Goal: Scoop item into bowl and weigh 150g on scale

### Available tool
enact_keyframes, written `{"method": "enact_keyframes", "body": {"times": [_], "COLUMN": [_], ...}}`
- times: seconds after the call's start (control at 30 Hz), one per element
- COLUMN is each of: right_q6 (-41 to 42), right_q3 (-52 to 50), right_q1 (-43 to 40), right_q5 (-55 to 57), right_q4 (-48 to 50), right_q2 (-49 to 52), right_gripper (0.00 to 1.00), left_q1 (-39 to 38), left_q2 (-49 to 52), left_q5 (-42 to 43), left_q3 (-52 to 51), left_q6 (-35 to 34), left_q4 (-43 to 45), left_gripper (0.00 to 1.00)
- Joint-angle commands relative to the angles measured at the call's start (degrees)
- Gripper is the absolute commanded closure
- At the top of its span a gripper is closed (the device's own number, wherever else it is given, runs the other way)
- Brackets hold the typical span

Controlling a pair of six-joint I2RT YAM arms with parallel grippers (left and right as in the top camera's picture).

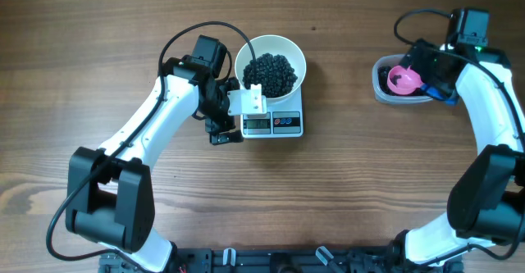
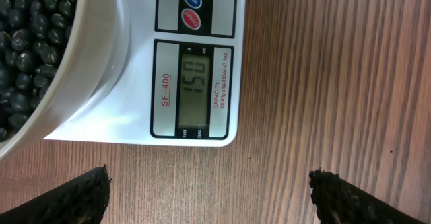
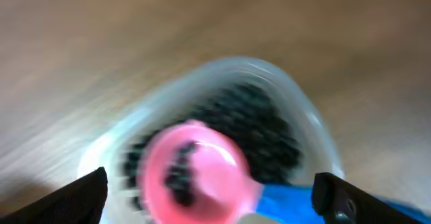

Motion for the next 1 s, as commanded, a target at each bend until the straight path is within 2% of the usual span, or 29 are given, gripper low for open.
{"method": "enact_keyframes", "body": {"times": [0.0, 0.1, 0.17, 0.23, 0.3, 0.97], "right_q6": [-10.9, -21.1, -25.4, -29.1, -34.2, -34.0], "right_q3": [6.2, 6.5, 6.4, 6.4, 6.4, 6.4], "right_q1": [-0.1, 0.0, 0.0, 0.0, 0.0, 0.0], "right_q5": [-20.6, -31.7, -30.4, -25.5, -25.2, -25.1], "right_q4": [0.7, -2.2, -5.7, -6.4, -6.0, -5.1], "right_q2": [-2.8, -3.9, -3.8, -3.8, -3.8, -3.8], "right_gripper": [0.0, 0.0, 0.0, 0.0, 0.0, 0.0], "left_q1": [-0.1, -0.1, -0.1, -0.1, -0.1, -0.1], "left_q2": [0.3, 0.3, 0.3, 0.3, 0.3, 0.3], "left_q5": [1.2, 1.2, 1.2, 1.2, 1.2, 1.2], "left_q3": [0.0, 0.0, 0.0, 0.0, 0.0, 0.0], "left_q6": [0.0, 0.0, 0.0, 0.0, 0.0, 0.0], "left_q4": [0.0, 0.0, 0.0, 0.0, 0.0, 0.0], "left_gripper": [0.0, 0.0, 0.0, 0.0, 0.0, 0.0]}}
